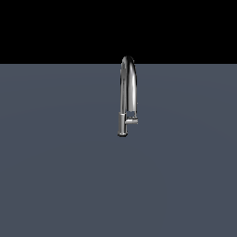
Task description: Turn on the faucet by rotating a designated handle.
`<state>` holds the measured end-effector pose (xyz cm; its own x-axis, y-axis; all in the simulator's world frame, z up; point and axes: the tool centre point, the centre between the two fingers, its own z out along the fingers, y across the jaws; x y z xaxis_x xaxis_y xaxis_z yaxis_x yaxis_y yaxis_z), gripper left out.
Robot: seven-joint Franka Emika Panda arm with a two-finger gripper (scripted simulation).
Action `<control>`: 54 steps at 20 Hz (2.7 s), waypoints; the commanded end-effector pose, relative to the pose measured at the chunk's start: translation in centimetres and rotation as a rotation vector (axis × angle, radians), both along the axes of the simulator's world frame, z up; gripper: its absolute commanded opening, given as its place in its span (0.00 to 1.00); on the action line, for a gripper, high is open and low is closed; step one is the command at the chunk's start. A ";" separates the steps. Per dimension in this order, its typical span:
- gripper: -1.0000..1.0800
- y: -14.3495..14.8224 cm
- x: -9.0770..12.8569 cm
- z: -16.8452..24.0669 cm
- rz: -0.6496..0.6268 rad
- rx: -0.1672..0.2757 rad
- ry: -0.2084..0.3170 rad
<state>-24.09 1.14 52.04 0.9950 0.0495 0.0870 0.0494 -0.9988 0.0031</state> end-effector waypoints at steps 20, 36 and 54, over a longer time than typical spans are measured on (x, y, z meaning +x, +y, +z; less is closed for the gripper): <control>0.00 -0.4 5.2 -0.9 -0.105 0.105 0.121; 0.00 -2.1 14.3 -4.3 -0.301 0.304 0.350; 0.00 -5.0 23.1 -11.4 -0.532 0.548 0.625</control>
<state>-1.63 -3.63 41.41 0.7704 -0.3051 -0.5598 -0.5479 -0.7657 -0.3368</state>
